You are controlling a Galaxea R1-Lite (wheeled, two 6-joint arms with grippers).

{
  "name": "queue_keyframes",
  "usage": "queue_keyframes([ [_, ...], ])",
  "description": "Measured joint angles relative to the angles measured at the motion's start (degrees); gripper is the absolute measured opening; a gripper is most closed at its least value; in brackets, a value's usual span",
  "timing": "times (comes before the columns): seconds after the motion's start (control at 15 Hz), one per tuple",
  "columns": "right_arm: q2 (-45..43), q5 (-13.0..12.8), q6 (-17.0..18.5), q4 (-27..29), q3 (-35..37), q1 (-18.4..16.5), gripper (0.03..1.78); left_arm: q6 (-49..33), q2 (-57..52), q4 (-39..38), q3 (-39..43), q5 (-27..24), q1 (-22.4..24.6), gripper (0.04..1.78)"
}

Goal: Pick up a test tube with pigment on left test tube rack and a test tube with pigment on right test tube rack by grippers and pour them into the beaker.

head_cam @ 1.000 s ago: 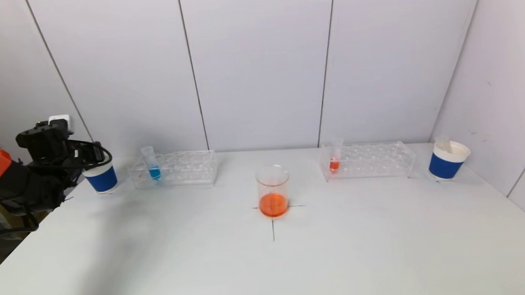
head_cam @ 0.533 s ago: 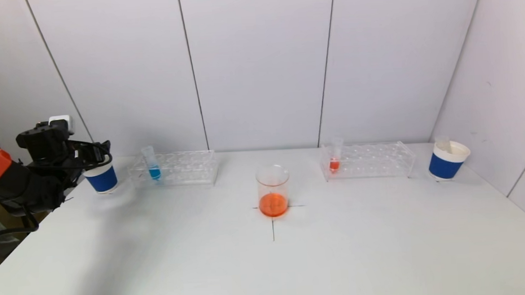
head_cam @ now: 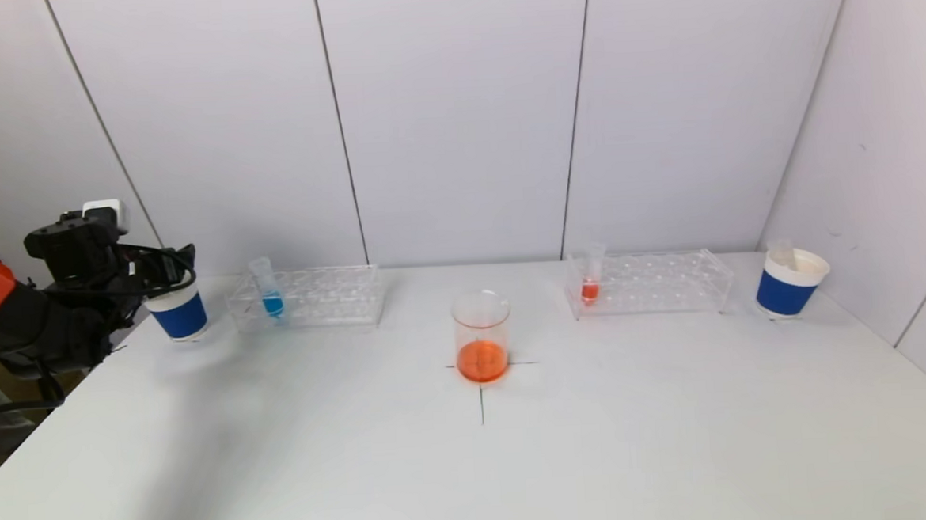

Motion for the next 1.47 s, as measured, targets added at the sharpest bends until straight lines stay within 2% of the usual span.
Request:
queue_keyframes([
  [0.33,0.00,-0.01,0.00,0.00,0.00,0.00,1.76,0.00,-4.90,0.26,3.45,-1.41,-1.62,1.76],
  [0.67,0.00,0.00,0.00,0.00,0.00,-0.01,1.76,-0.02,-14.80,0.32,11.50,-1.50,-5.35,1.76],
  [1.13,0.00,0.00,0.00,0.00,0.00,-0.01,1.76,0.05,-36.24,0.26,30.84,-1.61,-8.96,1.76],
  [1.47,0.00,0.02,0.00,0.01,0.00,-0.01,1.76,-0.06,-51.59,2.71,43.25,-4.57,-9.89,1.76],
])
